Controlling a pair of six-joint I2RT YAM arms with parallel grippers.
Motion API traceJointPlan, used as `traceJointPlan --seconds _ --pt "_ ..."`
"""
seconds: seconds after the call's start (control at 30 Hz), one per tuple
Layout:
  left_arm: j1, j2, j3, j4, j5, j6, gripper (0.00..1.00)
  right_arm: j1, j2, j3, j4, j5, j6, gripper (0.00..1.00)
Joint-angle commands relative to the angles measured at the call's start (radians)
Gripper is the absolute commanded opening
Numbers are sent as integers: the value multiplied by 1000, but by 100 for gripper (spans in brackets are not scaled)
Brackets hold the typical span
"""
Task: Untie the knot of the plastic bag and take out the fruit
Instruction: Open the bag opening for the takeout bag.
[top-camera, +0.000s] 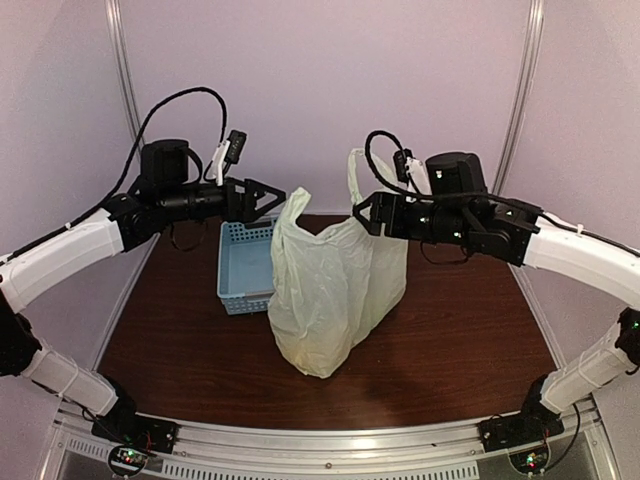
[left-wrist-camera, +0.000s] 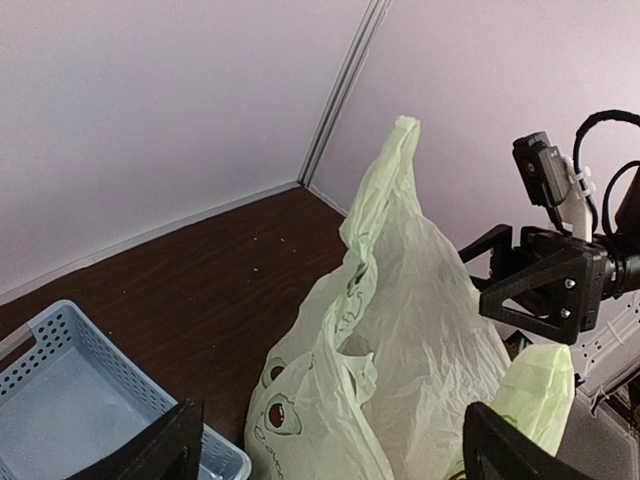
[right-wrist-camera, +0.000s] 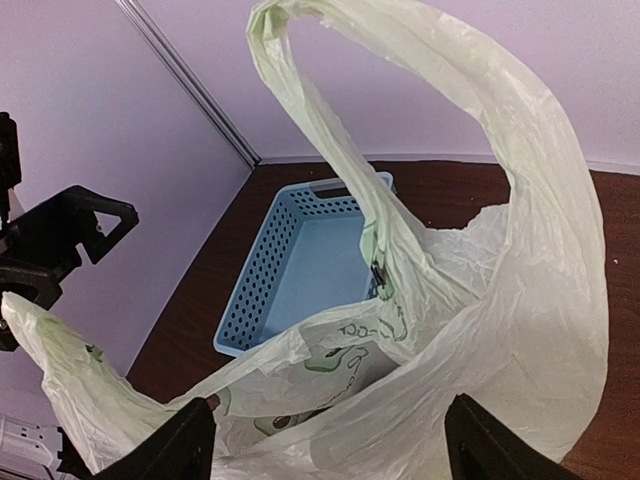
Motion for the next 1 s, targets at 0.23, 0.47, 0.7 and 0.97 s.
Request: traceJointPlan --seconds 0.23,0.47,0.7,0.97 --pt "22 29 -16 30 -32 1 92 17 46 29 -72 81 66 44" --pt "22 108 31 19 8 -45 92 36 -24 -96 -72 72 101 2" --pt "9 182 32 98 102 -119 92 55 -74 -191 -84 72 113 0" --pt "-55 277 72 165 197 -171 92 73 -92 -253 -84 72 110 0"
